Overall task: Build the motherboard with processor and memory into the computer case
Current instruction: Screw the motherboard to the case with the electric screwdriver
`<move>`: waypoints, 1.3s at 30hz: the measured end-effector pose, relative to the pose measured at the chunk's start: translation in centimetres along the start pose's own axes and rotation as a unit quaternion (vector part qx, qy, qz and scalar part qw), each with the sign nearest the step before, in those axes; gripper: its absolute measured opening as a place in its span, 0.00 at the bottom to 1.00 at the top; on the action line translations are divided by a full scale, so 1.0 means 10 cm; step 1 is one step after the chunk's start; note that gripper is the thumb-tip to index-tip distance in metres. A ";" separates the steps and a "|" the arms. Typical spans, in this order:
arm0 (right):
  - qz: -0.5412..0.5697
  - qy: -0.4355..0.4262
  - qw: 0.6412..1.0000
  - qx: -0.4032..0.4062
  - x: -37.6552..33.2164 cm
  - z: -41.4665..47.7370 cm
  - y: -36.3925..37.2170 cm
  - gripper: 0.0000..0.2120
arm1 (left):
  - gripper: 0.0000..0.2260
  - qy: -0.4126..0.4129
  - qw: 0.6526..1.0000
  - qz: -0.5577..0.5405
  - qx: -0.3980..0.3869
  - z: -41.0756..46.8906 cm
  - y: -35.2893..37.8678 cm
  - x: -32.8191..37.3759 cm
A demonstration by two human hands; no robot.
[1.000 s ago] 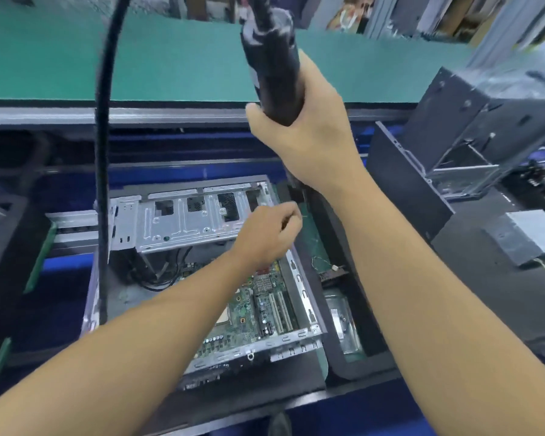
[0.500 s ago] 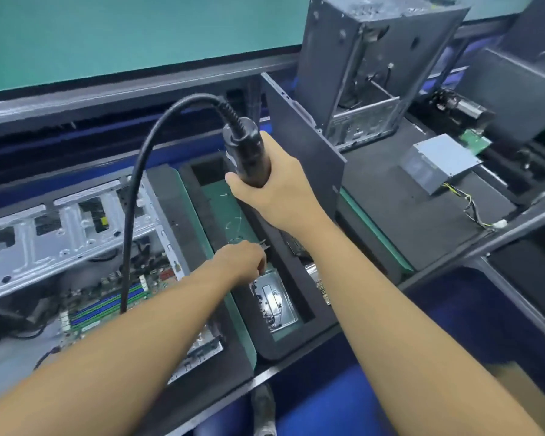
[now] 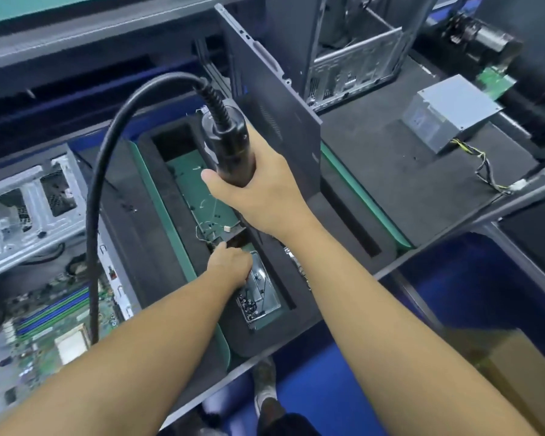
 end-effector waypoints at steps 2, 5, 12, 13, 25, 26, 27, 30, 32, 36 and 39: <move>0.010 -0.002 1.000 0.006 0.03 -0.01 -0.03 0.14 | 0.06 -0.034 0.999 -0.025 -0.006 0.03 0.08 0.05; 0.017 -0.005 1.000 0.015 0.06 -0.02 -0.07 0.11 | 0.07 -0.075 0.997 -0.014 0.001 0.04 0.16 0.11; 0.036 0.004 0.999 0.039 0.15 -0.09 -0.17 0.11 | 0.08 -0.121 0.992 0.022 0.016 0.08 0.28 0.20; 0.039 0.007 0.998 0.040 0.16 -0.11 -0.18 0.11 | 0.09 -0.123 0.992 0.023 0.015 0.09 0.30 0.21; 0.055 0.018 0.997 0.053 0.17 -0.21 -0.19 0.11 | 0.19 -0.096 0.994 -0.054 0.009 0.15 0.36 0.23; 0.054 0.018 0.997 0.054 0.16 -0.22 -0.18 0.11 | 0.19 -0.099 0.993 -0.062 0.005 0.15 0.36 0.23; 0.053 0.019 0.997 0.055 0.16 -0.22 -0.17 0.11 | 0.19 -0.104 0.992 -0.072 0.002 0.14 0.36 0.23; 0.052 0.020 0.997 0.060 0.15 -0.23 -0.17 0.11 | 0.18 -0.107 0.990 -0.092 -0.009 0.14 0.35 0.25; 0.052 0.020 0.997 0.062 0.16 -0.24 -0.17 0.11 | 0.18 -0.106 0.990 -0.096 -0.011 0.14 0.35 0.26; 0.051 0.024 0.997 0.058 0.16 -0.24 -0.15 0.12 | 0.18 -0.125 0.987 -0.098 -0.005 0.14 0.35 0.27; 0.049 0.022 0.997 0.056 0.15 -0.23 -0.15 0.12 | 0.18 -0.137 0.987 -0.088 -0.003 0.15 0.34 0.28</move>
Point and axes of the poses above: each hand's wrist, its own z-axis towards the middle knuckle, its own y-axis out of the palm, x = y × z, the point moved 1 cm from there along z, towards the middle knuckle, and after that the axes turned 5 degrees about -y, right-handed, at the moved point
